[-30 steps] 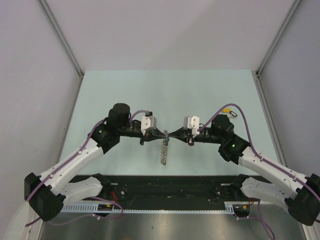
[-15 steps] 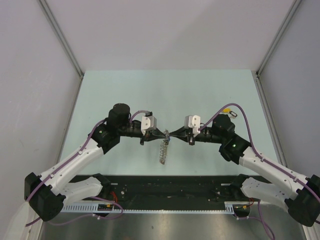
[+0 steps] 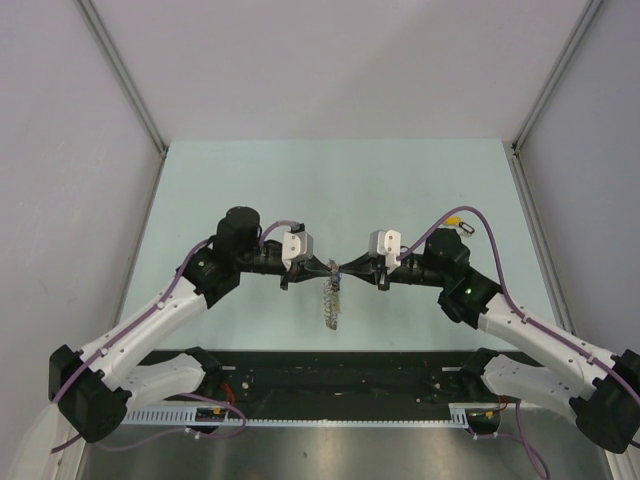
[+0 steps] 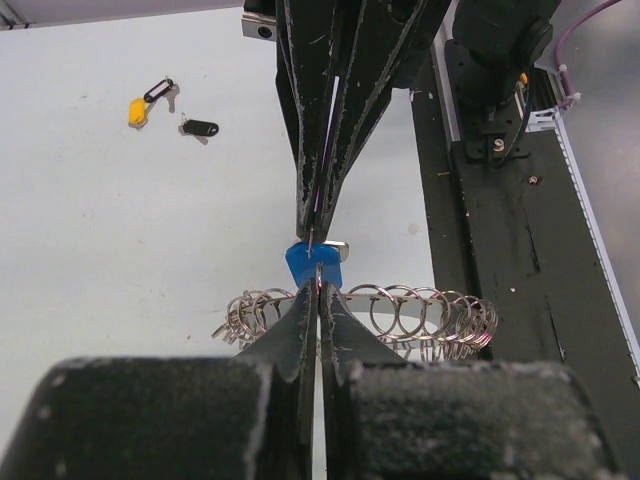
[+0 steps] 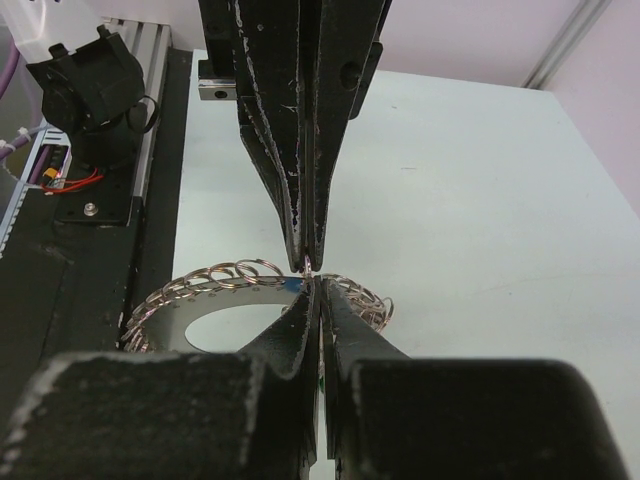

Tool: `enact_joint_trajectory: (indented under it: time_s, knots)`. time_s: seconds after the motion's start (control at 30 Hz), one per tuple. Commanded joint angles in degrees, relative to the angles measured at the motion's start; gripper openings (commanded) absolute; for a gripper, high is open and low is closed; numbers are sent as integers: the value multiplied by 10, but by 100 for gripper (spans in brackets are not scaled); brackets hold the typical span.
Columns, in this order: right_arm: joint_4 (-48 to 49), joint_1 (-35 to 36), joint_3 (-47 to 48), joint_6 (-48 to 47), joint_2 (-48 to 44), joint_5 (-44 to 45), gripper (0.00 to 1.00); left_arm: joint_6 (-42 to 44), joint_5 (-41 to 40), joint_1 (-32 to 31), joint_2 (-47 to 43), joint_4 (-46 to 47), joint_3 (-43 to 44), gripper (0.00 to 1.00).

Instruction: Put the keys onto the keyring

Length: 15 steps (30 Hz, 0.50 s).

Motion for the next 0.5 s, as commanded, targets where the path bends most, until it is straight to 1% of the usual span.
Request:
enact_joint_trajectory:
  time_s: [0.0, 0.47]
  knots:
    - [11, -1, 6, 6, -6, -7, 0, -2, 10, -4, -15, 35, -1, 0]
    - [13, -1, 7, 11, -3, -11, 0, -4, 6, -4, -17, 36, -2, 1]
